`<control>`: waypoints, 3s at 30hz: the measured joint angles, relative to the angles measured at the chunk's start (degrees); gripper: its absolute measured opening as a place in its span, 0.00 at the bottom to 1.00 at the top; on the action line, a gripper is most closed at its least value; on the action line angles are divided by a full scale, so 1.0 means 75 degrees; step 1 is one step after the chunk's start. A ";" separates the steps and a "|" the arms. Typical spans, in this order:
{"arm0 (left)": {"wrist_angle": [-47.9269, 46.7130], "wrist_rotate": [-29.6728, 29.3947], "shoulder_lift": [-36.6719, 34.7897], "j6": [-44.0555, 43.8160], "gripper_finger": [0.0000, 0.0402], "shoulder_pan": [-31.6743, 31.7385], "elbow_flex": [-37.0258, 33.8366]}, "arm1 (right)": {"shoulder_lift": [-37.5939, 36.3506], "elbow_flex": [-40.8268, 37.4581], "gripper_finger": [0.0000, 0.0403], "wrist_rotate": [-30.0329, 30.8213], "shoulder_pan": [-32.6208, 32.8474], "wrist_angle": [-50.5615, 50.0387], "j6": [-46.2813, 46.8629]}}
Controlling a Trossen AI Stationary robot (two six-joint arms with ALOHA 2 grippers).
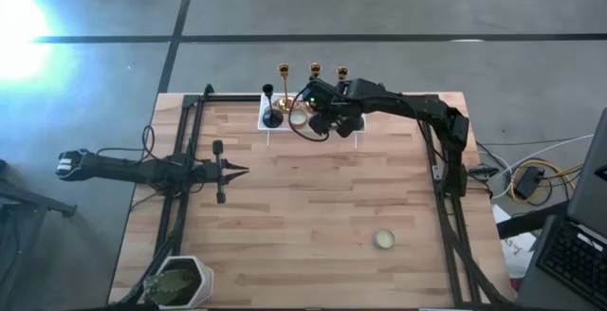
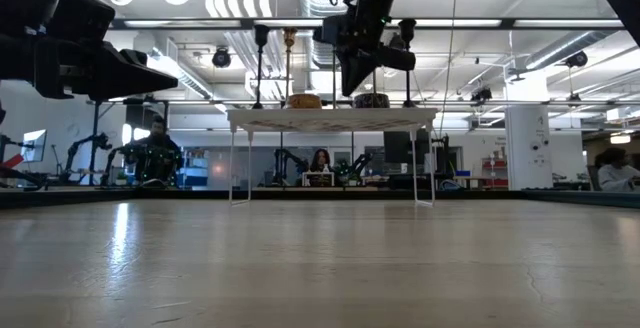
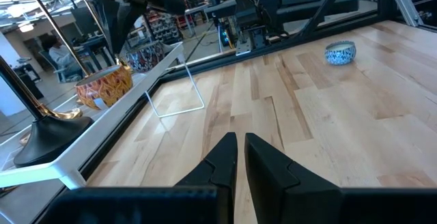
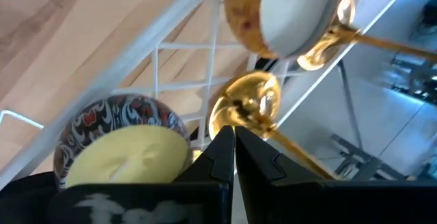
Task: Pick & Place candle stick holders
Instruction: Put the yellow scented candle on the shelf, then adjust the white scented candle on the shelf, then put the scented light yellow candle on the shelf
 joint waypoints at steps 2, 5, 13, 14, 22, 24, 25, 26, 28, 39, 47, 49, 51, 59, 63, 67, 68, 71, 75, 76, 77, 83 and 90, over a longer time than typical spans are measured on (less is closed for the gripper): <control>0.0000 0.0001 0.0001 0.0001 0.08 0.0000 0.0000 | 0.0000 0.0076 0.02 -0.0010 0.0042 0.0026 -0.0074; 0.0001 0.0001 0.0003 0.0001 0.08 0.0000 0.0000 | 0.0000 0.0097 0.02 -0.0152 0.0084 0.0114 -0.0095; 0.0003 0.0001 0.0001 0.0000 0.08 0.0000 0.0000 | 0.0004 0.0085 0.02 -0.0595 0.0150 0.0515 -0.0133; 0.0000 0.0001 0.0001 0.0003 0.08 0.0000 0.0000 | 0.0009 0.0085 0.02 -0.0627 0.0158 0.0559 -0.0135; 0.0003 0.0001 0.0000 0.0001 0.08 0.0000 0.0000 | 0.0029 0.0042 0.02 -0.0743 0.0202 0.0583 -0.0011; 0.0003 0.0001 0.0003 0.0002 0.08 0.0000 0.0000 | 0.0091 0.0042 0.02 -0.0739 0.0237 0.0630 -0.0011; 0.0003 0.0003 0.0003 0.0000 0.08 0.0000 0.0000 | 0.0139 0.0036 0.02 -0.0740 0.0242 0.0635 -0.0010; 0.0003 0.0000 0.0000 0.0000 0.08 0.0000 0.0000 | 0.0209 0.0036 0.02 -0.0740 0.0263 0.0684 -0.0025; 0.0000 0.0000 0.0003 0.0003 0.08 0.0000 0.0000 | 0.0320 0.0039 0.02 -0.0722 0.0279 0.0767 -0.0045; -0.0003 0.0001 0.0001 0.0002 0.08 0.0000 0.0000 | 0.0443 0.0077 0.02 -0.0683 0.0338 0.1085 -0.0162; -0.0003 0.0003 0.0003 0.0003 0.08 0.0000 0.0000 | 0.0452 0.0077 0.02 -0.0719 0.0334 0.1173 -0.0293; -0.0006 0.0002 0.0001 0.0002 0.08 0.0000 0.0000 | 0.0452 0.0079 0.02 -0.0705 0.0345 0.1130 -0.0222; -0.0006 0.0002 0.0001 0.0002 0.08 0.0000 0.0000 | 0.0419 0.0079 0.02 -0.0556 0.0396 0.1009 -0.0101; -0.0006 0.0000 0.0003 0.0002 0.08 0.0000 0.0000 | -0.0673 0.0082 0.02 0.0053 0.1138 0.0619 0.0932; -0.0006 0.0003 0.0000 0.0003 0.08 0.0000 0.0000 | -0.1388 0.0082 0.02 0.0058 0.1806 0.0259 0.3498; -0.0006 0.0001 0.0003 0.0000 0.08 0.0000 0.0000 | -0.2055 0.0088 0.02 0.0025 0.2467 -0.0499 0.5531; -0.0006 0.0001 0.0001 0.0002 0.08 0.0000 0.0000 | -0.2191 0.0087 0.02 0.0028 0.2651 -0.0780 0.5982; -0.0015 0.0003 0.0000 0.0003 0.08 0.0000 0.0000 | -0.2548 0.0085 0.02 -0.0165 0.3185 -0.1454 0.6871; -0.0029 0.0000 0.0003 0.0000 0.08 0.0000 0.0000 | -0.2885 0.0085 0.02 -0.1016 0.3852 -0.2037 0.7976; -0.0040 0.0000 0.0003 0.0001 0.08 0.0000 0.0000 | -0.2916 0.0085 0.02 -0.1168 0.4010 -0.2219 0.8418; -0.0049 0.0001 0.0003 0.0002 0.08 0.0000 0.0000 | -0.2923 0.0085 0.02 -0.1254 0.4168 -0.2448 0.8765; -0.0064 0.0002 0.0002 0.0001 0.08 0.0000 0.0000 | -0.2583 -0.0194 0.02 -0.1489 0.5069 -0.3993 1.0769; -0.0110 0.0000 0.0001 0.0002 0.08 0.0000 0.0000 | -0.2293 -0.1219 0.04 -0.1368 0.5576 -0.3773 1.2364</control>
